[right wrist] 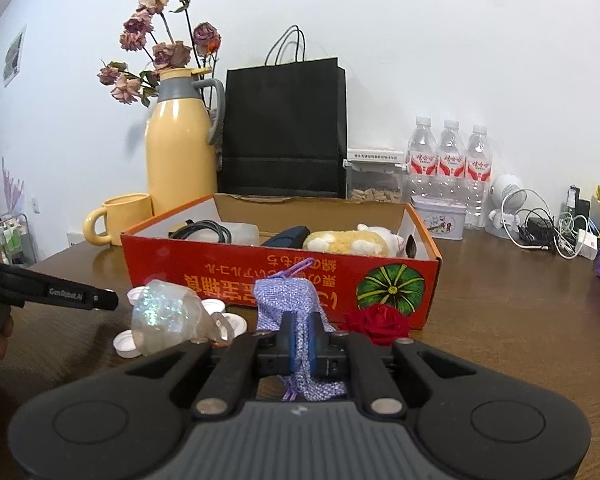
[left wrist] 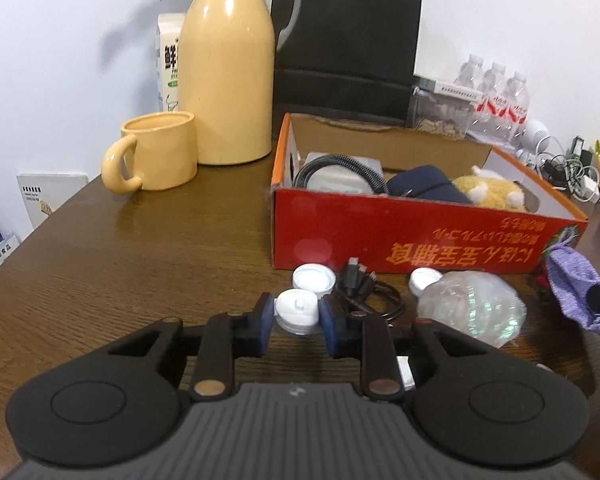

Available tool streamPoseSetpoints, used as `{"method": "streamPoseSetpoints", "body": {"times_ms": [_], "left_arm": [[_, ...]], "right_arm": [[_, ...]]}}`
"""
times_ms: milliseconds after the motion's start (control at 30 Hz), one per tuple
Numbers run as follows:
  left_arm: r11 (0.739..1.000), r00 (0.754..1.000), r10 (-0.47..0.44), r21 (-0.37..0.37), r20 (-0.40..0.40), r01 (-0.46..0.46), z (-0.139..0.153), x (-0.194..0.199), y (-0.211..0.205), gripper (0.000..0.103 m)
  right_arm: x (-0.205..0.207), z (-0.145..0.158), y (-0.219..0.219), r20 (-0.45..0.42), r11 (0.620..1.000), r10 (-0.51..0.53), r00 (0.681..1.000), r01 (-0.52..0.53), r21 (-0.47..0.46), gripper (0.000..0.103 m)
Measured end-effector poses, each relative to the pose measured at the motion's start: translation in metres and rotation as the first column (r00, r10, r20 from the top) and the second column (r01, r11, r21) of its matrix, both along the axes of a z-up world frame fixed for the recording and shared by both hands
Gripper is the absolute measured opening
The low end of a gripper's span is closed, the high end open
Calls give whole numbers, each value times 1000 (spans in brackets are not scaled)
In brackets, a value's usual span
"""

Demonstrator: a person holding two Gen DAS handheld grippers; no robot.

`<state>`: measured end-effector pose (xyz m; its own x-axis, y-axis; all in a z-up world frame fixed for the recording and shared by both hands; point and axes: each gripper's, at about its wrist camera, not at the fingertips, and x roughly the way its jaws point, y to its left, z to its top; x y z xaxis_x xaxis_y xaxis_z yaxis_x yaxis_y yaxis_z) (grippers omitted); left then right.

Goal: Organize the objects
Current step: 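Carry white cap and lavender pouch into the box while both grippers open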

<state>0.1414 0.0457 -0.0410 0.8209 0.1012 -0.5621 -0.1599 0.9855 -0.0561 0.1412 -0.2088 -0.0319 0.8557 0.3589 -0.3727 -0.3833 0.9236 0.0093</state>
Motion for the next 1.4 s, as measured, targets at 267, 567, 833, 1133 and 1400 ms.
{"method": "streamPoseSetpoints", "body": {"times_ms": [267,567,833,1133,1400], "left_arm": [[999,996,-42,0,80,42,31,-10,-11,26],[998,982,-67,2,177,67,69,5,-23,26],[998,972,-52,-15,228,57,89,40,-25,26],[999,973,-23,-34,229,32,86,96,-21,26],[999,985,-32,-17,171,35,69,150,-17,26]], "right_arm": [[-13,21,8,62,999,32,998,-34,28,5],[-8,66,26,198,997,50,979,-59,41,5],[27,92,41,272,999,19,962,-32,43,5],[89,87,57,290,1000,-24,957,23,5,5],[159,62,59,213,997,-47,976,59,-53,5]]}}
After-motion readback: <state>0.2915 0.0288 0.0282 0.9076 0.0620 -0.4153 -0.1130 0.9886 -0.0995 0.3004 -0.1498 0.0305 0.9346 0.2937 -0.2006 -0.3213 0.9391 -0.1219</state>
